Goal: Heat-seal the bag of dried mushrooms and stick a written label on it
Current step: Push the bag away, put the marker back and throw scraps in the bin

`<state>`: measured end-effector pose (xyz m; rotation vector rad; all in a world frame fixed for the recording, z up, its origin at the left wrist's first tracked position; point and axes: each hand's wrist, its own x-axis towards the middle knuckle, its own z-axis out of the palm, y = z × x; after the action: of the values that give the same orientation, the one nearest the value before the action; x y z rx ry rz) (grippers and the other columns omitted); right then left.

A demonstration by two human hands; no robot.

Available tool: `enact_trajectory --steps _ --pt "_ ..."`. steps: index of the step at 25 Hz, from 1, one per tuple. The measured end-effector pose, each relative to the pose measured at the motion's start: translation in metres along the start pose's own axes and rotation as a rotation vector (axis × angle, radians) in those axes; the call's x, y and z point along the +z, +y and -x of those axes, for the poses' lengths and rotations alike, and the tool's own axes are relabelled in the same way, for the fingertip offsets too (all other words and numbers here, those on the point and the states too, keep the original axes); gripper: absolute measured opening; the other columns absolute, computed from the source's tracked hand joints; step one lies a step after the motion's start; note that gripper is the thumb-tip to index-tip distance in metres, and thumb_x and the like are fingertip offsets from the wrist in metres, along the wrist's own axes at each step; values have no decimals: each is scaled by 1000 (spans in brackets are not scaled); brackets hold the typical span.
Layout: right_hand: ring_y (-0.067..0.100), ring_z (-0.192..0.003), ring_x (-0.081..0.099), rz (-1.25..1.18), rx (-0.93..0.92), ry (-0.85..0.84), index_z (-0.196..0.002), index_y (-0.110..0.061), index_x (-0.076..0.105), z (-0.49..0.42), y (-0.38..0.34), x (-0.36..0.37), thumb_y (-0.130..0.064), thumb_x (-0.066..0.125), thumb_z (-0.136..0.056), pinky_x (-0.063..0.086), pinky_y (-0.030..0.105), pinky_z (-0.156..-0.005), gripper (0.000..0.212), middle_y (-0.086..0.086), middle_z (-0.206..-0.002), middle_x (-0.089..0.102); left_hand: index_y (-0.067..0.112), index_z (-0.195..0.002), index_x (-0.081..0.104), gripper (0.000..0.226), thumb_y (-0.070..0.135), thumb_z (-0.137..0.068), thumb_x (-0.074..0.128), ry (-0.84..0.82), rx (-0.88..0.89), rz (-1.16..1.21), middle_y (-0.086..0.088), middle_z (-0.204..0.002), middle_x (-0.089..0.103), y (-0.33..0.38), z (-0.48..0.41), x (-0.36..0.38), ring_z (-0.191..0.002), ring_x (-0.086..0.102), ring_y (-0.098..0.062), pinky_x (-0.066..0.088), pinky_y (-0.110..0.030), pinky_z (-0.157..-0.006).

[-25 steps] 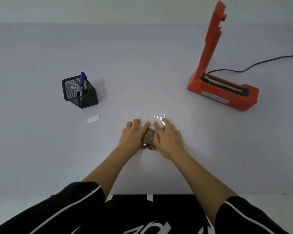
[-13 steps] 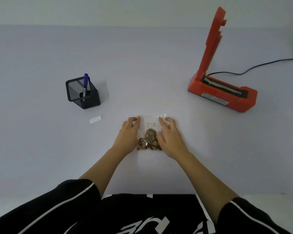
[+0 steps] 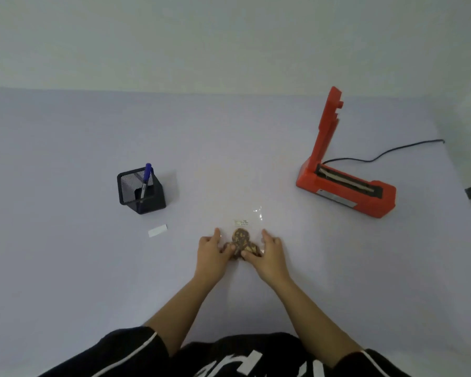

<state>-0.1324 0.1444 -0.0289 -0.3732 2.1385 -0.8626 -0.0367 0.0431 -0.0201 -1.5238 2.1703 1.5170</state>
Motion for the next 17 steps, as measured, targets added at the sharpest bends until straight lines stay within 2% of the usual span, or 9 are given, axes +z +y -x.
enact_trajectory --steps 2,7,9,13,17 --pt "25 -128 39 -17 -54 35 -143 -3 27 -26 -28 -9 -17 75 -77 30 23 -103 83 15 -137 32 8 -145 25 63 24 -92 56 27 55 23 -15 -130 39 24 -26 -16 -98 45 -13 34 -17 -88" --pt "21 -123 42 -68 -208 120 -144 -5 26 -120 -122 -37 -15 74 -78 32 17 -96 82 12 -132 34 8 -144 28 59 21 -93 55 122 204 92 -3 -119 38 101 -123 -71 -98 46 -12 37 -15 -82" --pt "20 -121 42 -83 -230 132 -144 -6 25 -154 -149 -44 -17 73 -79 34 18 -96 82 11 -132 33 7 -140 34 53 20 -93 55 138 199 146 -8 -123 40 124 -159 -85 -97 49 -14 40 -15 -79" --pt "19 -123 40 -28 -246 135 -145 -5 23 -227 -181 -47 -20 70 -82 33 15 -94 80 10 -134 31 2 -140 35 56 20 -92 56 137 140 208 -14 -127 39 153 -231 -96 -111 53 -26 45 -33 -96" --pt "21 -129 35 -1 -235 150 -144 -5 23 -281 -192 -44 -22 68 -83 30 17 -99 78 10 -138 30 5 -141 33 57 23 -92 55 137 126 164 -14 -131 38 166 -283 -96 -115 49 -26 41 -30 -98"
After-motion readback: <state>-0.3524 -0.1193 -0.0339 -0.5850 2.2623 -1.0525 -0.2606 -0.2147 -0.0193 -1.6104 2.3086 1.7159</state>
